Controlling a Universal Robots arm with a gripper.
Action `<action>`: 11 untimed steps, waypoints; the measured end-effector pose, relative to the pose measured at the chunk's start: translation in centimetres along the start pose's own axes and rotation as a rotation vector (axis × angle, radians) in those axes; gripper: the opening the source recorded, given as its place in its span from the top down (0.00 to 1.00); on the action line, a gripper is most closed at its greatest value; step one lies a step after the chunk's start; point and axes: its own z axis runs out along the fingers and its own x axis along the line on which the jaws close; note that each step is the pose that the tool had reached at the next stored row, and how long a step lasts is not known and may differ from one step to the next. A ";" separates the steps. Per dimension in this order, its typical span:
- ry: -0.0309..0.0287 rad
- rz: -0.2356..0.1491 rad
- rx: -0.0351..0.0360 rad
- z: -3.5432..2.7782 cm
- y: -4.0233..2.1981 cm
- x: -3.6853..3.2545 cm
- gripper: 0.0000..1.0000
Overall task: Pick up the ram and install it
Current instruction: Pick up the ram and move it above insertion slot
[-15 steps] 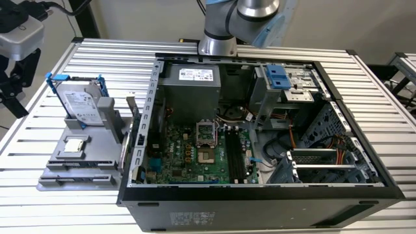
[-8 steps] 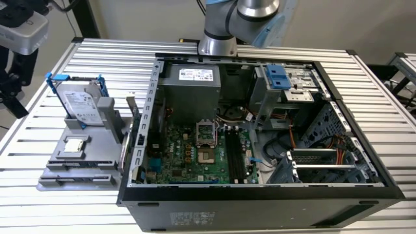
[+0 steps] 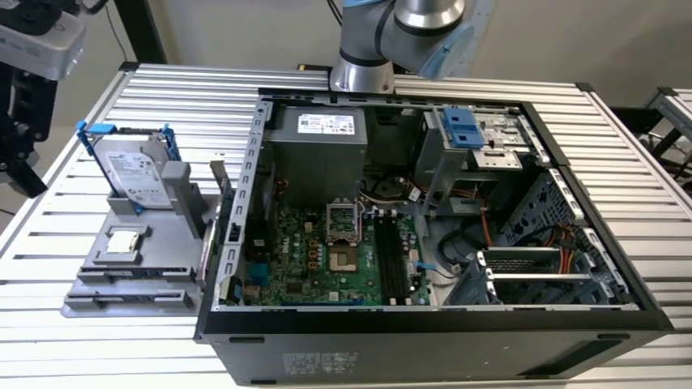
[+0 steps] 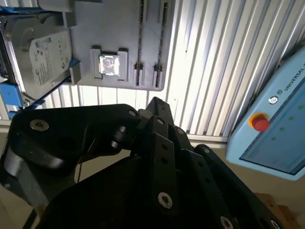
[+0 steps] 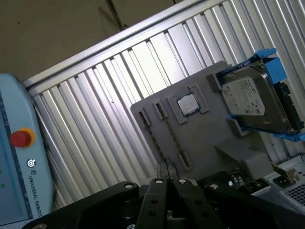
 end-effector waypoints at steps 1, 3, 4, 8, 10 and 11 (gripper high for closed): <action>0.0013 -0.018 0.0010 0.00 0.00 0.00 1.00; 0.0035 -0.053 0.0033 0.00 0.00 0.00 1.00; 0.0045 -0.071 0.0046 0.00 0.00 0.00 1.00; 0.0073 -0.143 0.0099 0.00 0.00 0.00 1.00; 0.0071 -0.179 0.0133 0.00 0.00 0.00 1.00; 0.0068 -0.196 0.0156 -0.01 0.00 0.00 1.00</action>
